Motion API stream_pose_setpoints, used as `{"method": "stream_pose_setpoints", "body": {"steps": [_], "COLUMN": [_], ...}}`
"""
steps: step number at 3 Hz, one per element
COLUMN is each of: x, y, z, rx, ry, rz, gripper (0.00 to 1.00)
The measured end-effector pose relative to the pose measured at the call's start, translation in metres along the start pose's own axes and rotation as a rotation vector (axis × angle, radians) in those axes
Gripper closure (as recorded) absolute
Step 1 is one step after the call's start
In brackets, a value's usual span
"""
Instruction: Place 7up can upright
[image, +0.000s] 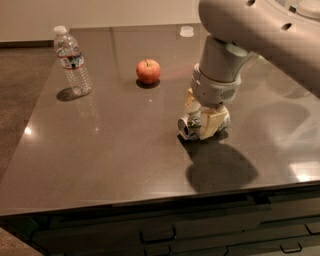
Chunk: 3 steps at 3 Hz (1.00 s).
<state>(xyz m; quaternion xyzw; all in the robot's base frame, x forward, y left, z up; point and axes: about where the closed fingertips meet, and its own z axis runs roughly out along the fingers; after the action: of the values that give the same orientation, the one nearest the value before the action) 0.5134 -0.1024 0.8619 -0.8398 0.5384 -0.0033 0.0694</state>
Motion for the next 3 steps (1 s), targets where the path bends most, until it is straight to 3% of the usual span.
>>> {"method": "stream_pose_setpoints", "body": {"steps": [1, 2, 3], "x": [-0.001, -0.004, -0.011], "y": [-0.004, -0.012, -0.023], "z": [-0.01, -0.029, -0.057], "rx": [0.017, 0.057, 0.124], "ry": [-0.018, -0.072, -0.176], "rz": [0.023, 0.071, 0.162], "gripper": [0.88, 1.0, 1.0]}}
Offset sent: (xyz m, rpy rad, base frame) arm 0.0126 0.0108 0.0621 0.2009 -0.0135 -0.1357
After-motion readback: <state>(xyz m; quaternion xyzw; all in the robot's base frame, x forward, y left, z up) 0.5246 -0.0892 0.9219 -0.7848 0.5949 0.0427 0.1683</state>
